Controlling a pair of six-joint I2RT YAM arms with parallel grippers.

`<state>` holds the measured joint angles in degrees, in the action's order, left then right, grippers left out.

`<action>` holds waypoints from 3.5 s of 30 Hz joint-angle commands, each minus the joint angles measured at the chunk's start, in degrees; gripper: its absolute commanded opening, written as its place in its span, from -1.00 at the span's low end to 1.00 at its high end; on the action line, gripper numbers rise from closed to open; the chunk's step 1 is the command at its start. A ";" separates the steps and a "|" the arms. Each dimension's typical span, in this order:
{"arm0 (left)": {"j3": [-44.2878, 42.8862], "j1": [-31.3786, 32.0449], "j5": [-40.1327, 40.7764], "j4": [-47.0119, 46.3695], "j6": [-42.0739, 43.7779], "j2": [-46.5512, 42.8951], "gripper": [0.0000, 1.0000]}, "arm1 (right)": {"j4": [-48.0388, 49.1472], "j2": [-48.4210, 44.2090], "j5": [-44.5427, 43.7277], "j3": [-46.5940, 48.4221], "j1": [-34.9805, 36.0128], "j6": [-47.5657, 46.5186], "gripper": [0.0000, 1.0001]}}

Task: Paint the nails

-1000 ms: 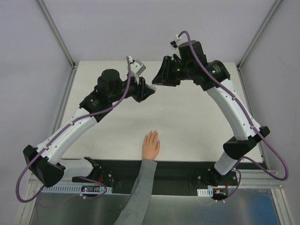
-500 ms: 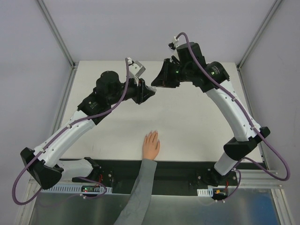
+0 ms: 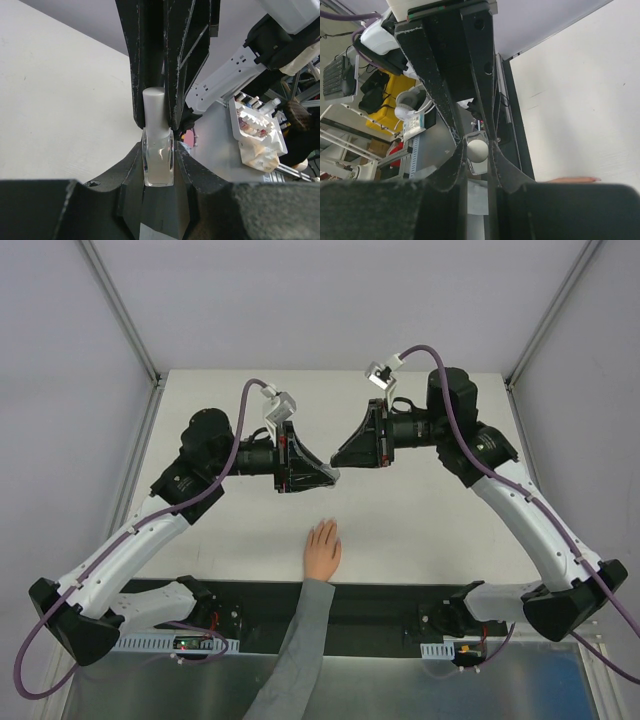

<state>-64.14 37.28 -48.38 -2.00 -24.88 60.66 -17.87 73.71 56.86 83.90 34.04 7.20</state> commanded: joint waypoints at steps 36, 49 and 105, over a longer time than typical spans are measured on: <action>-5.47 5.79 36.87 1.65 17.85 3.14 -1.00 | -34.96 15.41 -69.52 35.19 18.16 10.82 -0.04; -5.03 6.58 35.99 1.47 17.06 2.88 -1.00 | -32.06 16.46 -64.25 33.97 17.90 11.25 -0.34; -10.57 4.21 31.51 5.16 19.88 0.86 -1.00 | -27.93 13.04 -55.56 31.86 15.09 9.59 -0.44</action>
<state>-71.99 40.95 -18.41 5.56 -6.24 62.19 -46.52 88.71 -0.16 116.77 48.82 16.10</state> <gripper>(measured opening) 0.243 0.316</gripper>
